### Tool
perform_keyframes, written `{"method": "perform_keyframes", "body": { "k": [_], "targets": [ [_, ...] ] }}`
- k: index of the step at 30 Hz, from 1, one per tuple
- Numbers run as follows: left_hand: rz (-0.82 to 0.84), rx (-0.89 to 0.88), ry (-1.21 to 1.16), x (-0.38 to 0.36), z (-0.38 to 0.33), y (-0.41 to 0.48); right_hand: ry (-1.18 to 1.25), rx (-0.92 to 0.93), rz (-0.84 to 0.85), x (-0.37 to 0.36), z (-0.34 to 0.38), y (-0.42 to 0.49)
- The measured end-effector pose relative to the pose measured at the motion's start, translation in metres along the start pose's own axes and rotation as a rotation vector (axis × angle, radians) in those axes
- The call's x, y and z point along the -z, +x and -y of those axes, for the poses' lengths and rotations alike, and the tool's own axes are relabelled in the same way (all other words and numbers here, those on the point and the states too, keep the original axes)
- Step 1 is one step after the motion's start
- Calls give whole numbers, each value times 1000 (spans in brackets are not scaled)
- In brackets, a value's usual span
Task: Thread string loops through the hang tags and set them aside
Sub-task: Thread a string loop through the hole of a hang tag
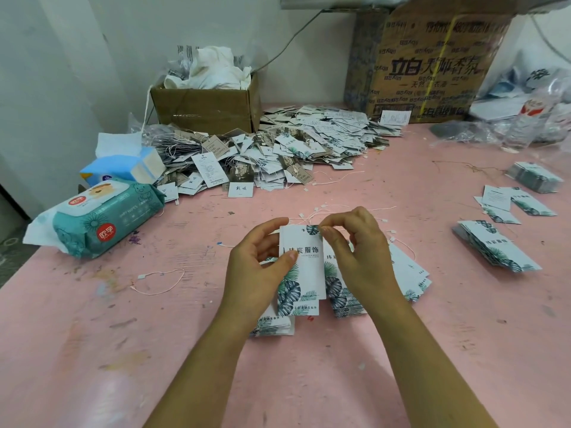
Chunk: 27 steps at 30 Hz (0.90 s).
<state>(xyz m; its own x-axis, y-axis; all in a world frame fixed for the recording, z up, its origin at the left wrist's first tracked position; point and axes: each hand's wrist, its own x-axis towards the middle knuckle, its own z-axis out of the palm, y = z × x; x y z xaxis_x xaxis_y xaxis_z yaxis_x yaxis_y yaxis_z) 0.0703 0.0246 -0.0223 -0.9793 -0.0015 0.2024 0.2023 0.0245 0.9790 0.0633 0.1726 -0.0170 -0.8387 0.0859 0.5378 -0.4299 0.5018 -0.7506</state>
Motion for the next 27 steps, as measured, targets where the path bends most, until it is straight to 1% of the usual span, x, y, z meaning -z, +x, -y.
{"method": "perform_keyframes", "body": {
  "k": [4, 7, 9, 14, 18, 20, 25, 27],
  "targets": [
    [10, 12, -12, 0, 1, 0, -32, -42, -73, 3, -3, 2],
    [19, 20, -22, 1, 1, 0, 15, -74, -98, 5, -6, 3],
    [20, 17, -19, 1, 1, 0, 21, -98, -97, 4, -7, 3],
    [11, 19, -13, 1, 1, 0, 33, -83, -61, 3, -5, 2],
    [13, 12, 4, 1, 2, 0, 276, -158, 9, 4, -5, 3],
    [13, 7, 14, 1, 2, 0, 320, -173, 28, 3, -4, 2],
    [14, -1, 25, 0, 1, 0, 224, -101, -9, 0, -1, 1],
    [17, -2, 28, 0, 1, 0, 123, -60, -16, -1, -2, 0]
  ]
}}
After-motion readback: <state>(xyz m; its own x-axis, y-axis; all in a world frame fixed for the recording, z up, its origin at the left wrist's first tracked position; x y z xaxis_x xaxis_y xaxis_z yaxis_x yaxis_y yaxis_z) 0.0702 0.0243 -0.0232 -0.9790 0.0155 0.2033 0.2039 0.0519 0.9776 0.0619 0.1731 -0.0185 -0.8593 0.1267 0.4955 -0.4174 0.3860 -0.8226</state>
